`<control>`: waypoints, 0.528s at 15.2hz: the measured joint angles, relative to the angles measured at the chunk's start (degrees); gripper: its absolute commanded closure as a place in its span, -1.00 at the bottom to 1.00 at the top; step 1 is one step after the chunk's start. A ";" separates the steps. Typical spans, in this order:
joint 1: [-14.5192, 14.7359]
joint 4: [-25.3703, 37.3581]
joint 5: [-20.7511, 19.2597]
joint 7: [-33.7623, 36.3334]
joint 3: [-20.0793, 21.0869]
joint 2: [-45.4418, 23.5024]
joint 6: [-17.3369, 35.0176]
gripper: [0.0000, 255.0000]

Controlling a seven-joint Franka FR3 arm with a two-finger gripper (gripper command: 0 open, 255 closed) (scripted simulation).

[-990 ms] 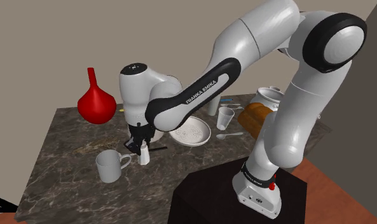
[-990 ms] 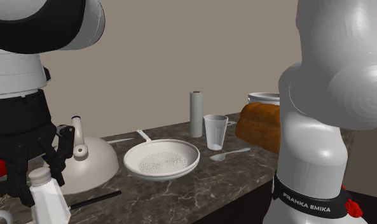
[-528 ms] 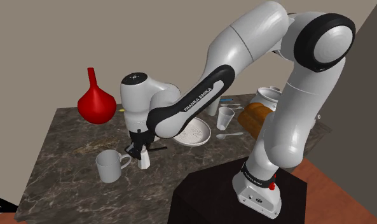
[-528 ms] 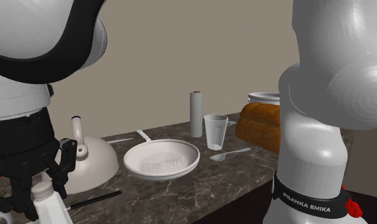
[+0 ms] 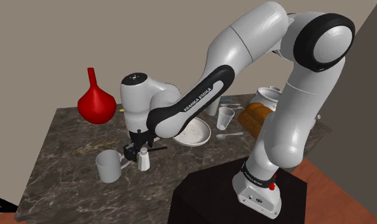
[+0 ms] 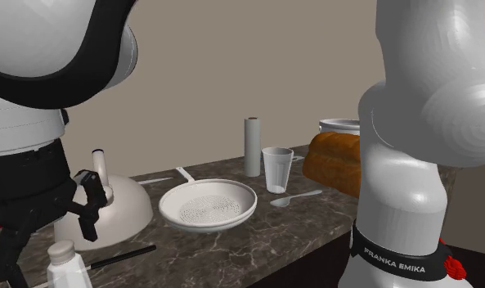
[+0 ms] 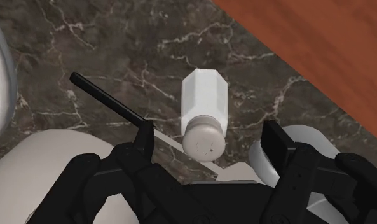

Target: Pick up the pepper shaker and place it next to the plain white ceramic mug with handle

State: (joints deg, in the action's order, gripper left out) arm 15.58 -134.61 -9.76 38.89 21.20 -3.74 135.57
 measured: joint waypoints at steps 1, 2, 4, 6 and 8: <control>0.00 0.00 0.00 0.00 0.00 0.00 0.00 -1.00; 0.00 0.00 0.00 0.00 0.00 0.00 0.00 -1.00; -0.02 0.12 0.50 -0.40 0.07 0.76 -0.78 -1.00; 0.20 1.21 2.04 -1.19 0.45 3.01 -3.84 -1.00; 0.24 2.10 3.12 -2.07 0.52 4.68 -6.20 -1.00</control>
State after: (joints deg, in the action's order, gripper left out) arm 15.81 -132.51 -6.63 36.82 21.72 0.94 129.37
